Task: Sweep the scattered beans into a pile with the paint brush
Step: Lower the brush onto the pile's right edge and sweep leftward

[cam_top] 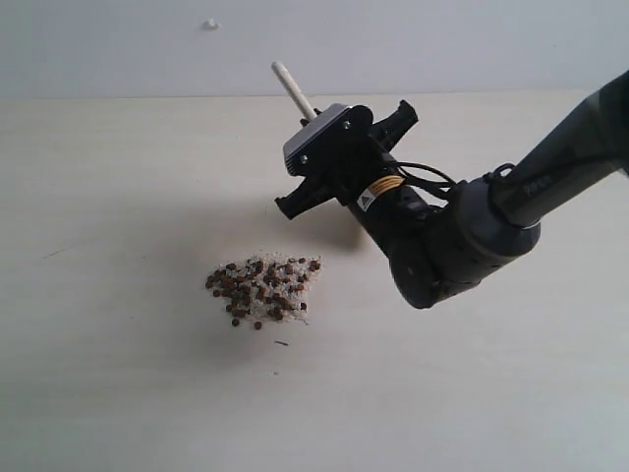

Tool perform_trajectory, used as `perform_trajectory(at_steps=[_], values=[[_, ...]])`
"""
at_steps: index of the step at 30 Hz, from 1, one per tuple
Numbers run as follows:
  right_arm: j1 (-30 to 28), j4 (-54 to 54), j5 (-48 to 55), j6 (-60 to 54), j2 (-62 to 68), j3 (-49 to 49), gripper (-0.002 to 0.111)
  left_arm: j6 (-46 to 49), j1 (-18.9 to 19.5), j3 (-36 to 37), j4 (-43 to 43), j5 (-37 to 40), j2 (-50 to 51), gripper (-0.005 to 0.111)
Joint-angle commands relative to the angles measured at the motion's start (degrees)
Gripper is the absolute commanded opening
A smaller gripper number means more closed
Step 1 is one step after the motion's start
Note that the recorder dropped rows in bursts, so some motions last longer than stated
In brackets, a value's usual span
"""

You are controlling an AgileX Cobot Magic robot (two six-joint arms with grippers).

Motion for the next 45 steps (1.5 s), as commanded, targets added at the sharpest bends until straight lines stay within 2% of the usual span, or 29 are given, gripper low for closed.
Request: perform_trajectory(at_steps=[1, 7, 11, 16, 29, 40, 45], values=[[3.2, 0.5, -1.8, 0.5, 0.1, 0.2, 0.000, -0.2, -0.3, 0.2, 0.0, 0.5, -0.3, 0.000], [4.9, 0.3, -1.6, -1.7, 2.4, 0.2, 0.000, -0.2, -0.3, 0.2, 0.0, 0.5, -0.3, 0.000], [4.9, -0.1, -0.6, -8.9, 4.9, 0.2, 0.000, -0.2, -0.3, 0.2, 0.0, 0.5, -0.3, 0.000], [5.0, -6.4, -0.4, -8.1, 5.3, 0.2, 0.000, -0.2, -0.3, 0.2, 0.0, 0.5, -0.3, 0.000], [12.3, 2.0, 0.0, -7.8, 4.4, 0.1, 0.000, -0.2, -0.3, 0.2, 0.0, 0.5, -0.3, 0.000], [12.6, 2.6, -1.2, 6.9, 2.3, 0.1, 0.000, -0.2, -0.3, 0.2, 0.0, 0.5, -0.3, 0.000], [12.6, 4.6, -3.3, 6.2, 1.9, 0.1, 0.000, -0.2, -0.3, 0.2, 0.0, 0.5, -0.3, 0.000]])
